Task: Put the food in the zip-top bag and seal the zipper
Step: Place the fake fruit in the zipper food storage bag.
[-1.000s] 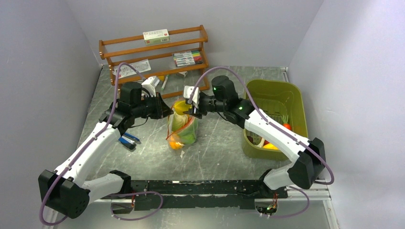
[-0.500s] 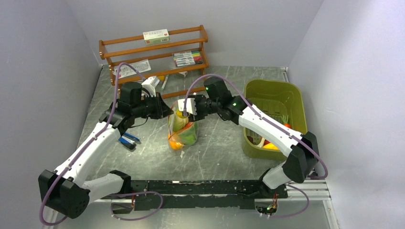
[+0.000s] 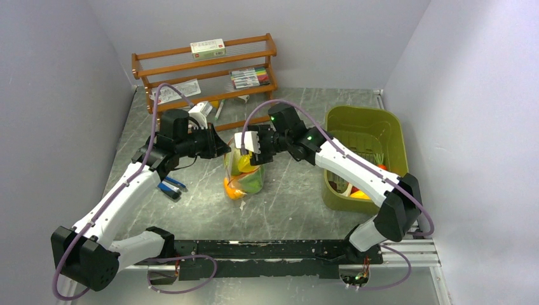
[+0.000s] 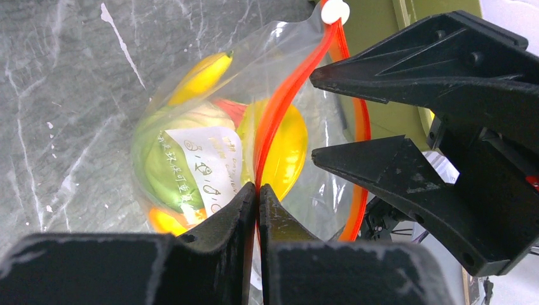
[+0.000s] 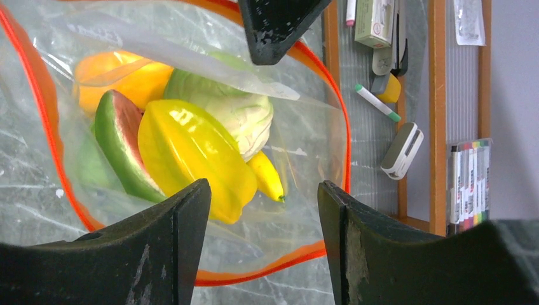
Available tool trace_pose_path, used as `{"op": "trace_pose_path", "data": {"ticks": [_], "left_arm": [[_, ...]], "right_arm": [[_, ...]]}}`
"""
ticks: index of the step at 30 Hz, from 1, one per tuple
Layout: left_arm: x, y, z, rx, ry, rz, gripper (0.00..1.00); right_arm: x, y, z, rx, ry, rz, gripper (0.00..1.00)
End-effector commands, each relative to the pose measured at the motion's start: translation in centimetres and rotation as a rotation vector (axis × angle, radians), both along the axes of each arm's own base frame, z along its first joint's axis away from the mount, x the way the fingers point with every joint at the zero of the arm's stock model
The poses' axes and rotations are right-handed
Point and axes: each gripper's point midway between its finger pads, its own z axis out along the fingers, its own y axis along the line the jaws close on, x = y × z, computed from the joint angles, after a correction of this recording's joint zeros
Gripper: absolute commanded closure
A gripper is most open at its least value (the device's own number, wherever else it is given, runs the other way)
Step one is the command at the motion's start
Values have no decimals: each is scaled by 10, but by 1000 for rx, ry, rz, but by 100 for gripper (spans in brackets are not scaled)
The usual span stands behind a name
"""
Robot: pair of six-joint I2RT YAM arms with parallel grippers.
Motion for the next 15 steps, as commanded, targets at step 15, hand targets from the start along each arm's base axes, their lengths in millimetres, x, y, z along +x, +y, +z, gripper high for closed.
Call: {"op": "trace_pose_path", "data": {"ticks": [15], "left_arm": [[2, -8, 22, -57, -38, -21, 93]], "right_arm": [[-4, -28, 128, 886, 406, -588, 46]]}}
